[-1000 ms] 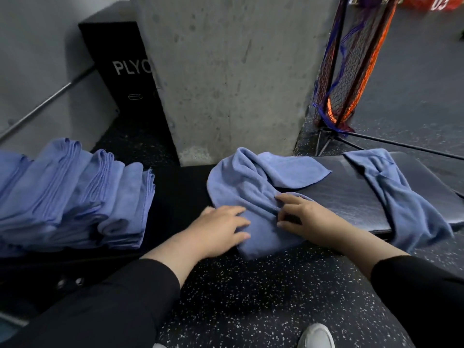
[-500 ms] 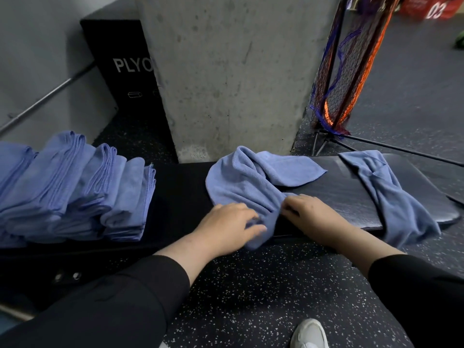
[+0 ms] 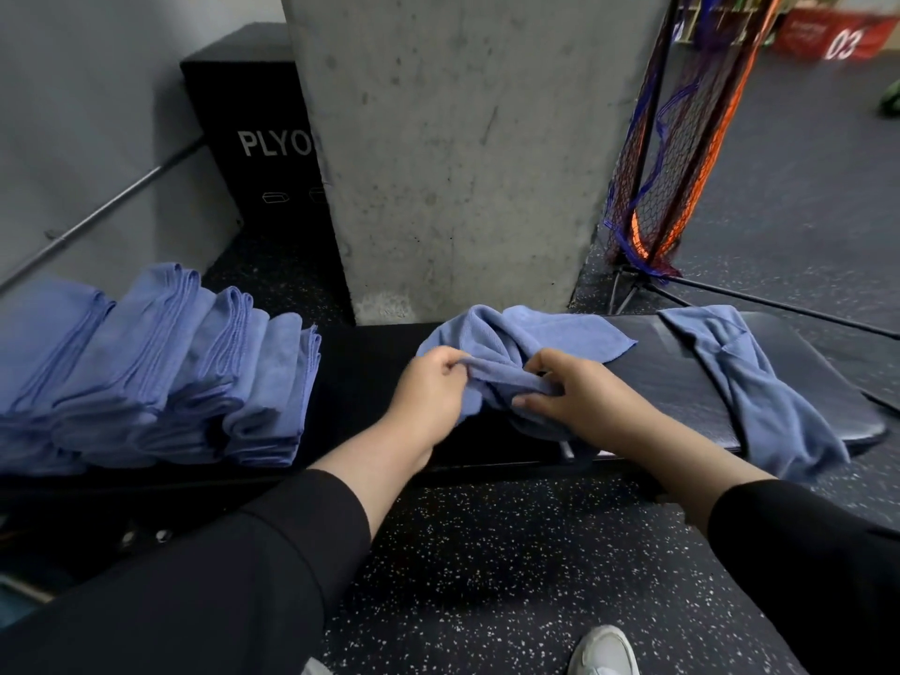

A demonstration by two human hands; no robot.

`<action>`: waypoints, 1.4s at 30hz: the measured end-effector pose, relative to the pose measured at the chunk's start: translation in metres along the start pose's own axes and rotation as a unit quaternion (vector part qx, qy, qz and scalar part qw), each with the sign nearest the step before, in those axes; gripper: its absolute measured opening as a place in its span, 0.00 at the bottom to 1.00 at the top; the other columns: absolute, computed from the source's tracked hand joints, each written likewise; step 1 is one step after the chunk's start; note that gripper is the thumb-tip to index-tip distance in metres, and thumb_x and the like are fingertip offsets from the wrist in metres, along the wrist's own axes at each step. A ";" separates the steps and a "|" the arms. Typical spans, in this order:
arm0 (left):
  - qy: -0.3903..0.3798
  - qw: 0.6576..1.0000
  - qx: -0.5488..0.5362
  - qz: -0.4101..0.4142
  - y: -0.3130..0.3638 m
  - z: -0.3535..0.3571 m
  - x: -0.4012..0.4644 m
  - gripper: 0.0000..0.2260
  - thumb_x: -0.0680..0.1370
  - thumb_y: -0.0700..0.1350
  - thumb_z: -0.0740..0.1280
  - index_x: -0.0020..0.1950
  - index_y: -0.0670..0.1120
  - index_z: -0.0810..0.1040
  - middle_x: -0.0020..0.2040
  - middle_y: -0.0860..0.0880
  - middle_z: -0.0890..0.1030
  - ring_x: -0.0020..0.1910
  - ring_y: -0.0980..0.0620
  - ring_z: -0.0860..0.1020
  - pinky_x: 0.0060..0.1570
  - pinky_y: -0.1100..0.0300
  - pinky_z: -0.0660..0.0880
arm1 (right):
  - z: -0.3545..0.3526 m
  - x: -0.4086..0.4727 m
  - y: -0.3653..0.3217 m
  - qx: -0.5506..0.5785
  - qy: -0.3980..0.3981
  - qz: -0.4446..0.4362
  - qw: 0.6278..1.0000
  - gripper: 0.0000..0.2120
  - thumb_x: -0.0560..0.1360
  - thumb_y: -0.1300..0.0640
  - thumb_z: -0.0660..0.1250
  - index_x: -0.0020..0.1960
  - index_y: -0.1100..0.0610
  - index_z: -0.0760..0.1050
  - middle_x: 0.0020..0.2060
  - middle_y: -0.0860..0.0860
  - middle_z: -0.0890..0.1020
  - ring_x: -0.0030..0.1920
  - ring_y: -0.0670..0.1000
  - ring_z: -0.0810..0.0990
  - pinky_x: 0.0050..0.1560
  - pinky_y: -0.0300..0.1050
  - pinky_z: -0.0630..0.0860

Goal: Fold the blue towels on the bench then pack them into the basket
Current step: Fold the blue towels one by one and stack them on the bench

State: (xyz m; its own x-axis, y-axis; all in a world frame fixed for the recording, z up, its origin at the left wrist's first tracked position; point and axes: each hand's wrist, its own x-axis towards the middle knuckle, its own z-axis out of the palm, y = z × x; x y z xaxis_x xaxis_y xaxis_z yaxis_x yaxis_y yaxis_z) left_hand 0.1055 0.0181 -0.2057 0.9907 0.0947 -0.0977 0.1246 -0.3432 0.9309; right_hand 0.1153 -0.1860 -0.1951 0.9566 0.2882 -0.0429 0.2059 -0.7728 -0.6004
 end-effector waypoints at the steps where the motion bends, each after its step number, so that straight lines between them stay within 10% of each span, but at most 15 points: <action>1: 0.016 1.000 -0.004 0.006 0.004 -0.007 0.001 0.11 0.84 0.41 0.60 0.55 0.48 0.82 0.50 0.50 0.84 0.52 0.52 0.81 0.48 0.62 0.73 | -0.004 -0.002 -0.002 -0.018 -0.006 -0.002 1.000 0.10 0.74 0.47 0.73 0.45 0.47 0.73 0.34 0.47 0.80 0.33 0.42 0.74 0.36 0.40 0.69; 8: -0.047 0.974 0.203 0.089 0.034 -0.058 -0.014 0.14 0.76 0.59 0.71 0.53 0.51 0.76 0.43 0.53 0.80 0.44 0.51 0.79 0.44 0.55 0.74 | -0.027 -0.012 -0.012 -0.095 0.083 0.010 0.992 0.09 0.78 0.51 0.69 0.44 0.56 0.76 0.33 0.50 0.79 0.35 0.51 0.76 0.38 0.48 0.71; 11: -0.043 0.943 0.297 0.142 0.032 -0.072 -0.020 0.09 0.77 0.49 0.69 0.54 0.52 0.72 0.43 0.52 0.78 0.46 0.49 0.78 0.48 0.48 0.76 | -0.035 -0.018 -0.019 -0.108 0.115 0.022 0.987 0.08 0.77 0.53 0.70 0.47 0.58 0.78 0.38 0.53 0.82 0.41 0.56 0.79 0.43 0.51 0.74; 22: 0.031 0.984 0.133 0.117 0.036 -0.125 -0.032 0.11 0.82 0.45 0.65 0.40 0.44 0.76 0.32 0.52 0.72 0.31 0.57 0.68 0.35 0.59 0.65 | -0.060 -0.029 -0.037 0.048 0.226 0.040 0.972 0.10 0.81 0.53 0.63 0.46 0.57 0.78 0.37 0.55 0.81 0.41 0.58 0.80 0.40 0.54 0.79; 27: 0.005 0.970 0.204 0.130 0.043 -0.129 -0.044 0.06 0.79 0.47 0.70 0.47 0.45 0.77 0.34 0.51 0.75 0.35 0.56 0.71 0.33 0.65 0.66 | -0.060 -0.044 -0.056 0.251 0.164 0.061 0.952 0.12 0.83 0.57 0.64 0.49 0.65 0.78 0.38 0.60 0.77 0.33 0.52 0.78 0.27 0.45 0.79; 35: 0.026 0.932 0.356 0.057 0.026 -0.123 -0.032 0.07 0.80 0.44 0.63 0.43 0.47 0.77 0.36 0.51 0.76 0.39 0.49 0.75 0.36 0.56 0.68 | -0.057 -0.045 -0.037 0.163 0.059 0.117 0.978 0.10 0.81 0.55 0.67 0.51 0.63 0.78 0.41 0.61 0.81 0.39 0.61 0.84 0.36 0.60 0.83; 39: -0.003 0.986 0.163 -0.035 0.020 -0.110 -0.009 0.11 0.83 0.43 0.61 0.41 0.46 0.76 0.33 0.46 0.76 0.27 0.48 0.75 0.27 0.60 0.69 | -0.055 -0.023 -0.023 0.038 0.045 0.110 0.992 0.03 0.81 0.56 0.66 0.52 0.55 0.74 0.44 0.54 0.78 0.43 0.53 0.78 0.50 0.55 0.81; 42: -0.017 0.978 -0.134 -0.160 0.031 -0.094 0.019 0.11 0.86 0.45 0.59 0.67 0.45 0.73 0.58 0.42 0.79 0.34 0.42 0.84 0.27 0.58 0.79 | -0.056 0.016 -0.013 0.107 0.094 0.148 0.979 0.11 0.82 0.55 0.60 0.48 0.63 0.73 0.45 0.63 0.79 0.46 0.63 0.82 0.46 0.64 0.82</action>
State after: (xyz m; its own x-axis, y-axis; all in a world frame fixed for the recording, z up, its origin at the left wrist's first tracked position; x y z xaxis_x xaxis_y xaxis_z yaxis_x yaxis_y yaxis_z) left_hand 0.1226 0.0968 -0.1454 0.9053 0.1238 -0.4063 0.4139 -0.0431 0.9093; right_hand 0.1397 -0.2026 -0.1432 0.9930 -0.0544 -0.1048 -0.1144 -0.6642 -0.7388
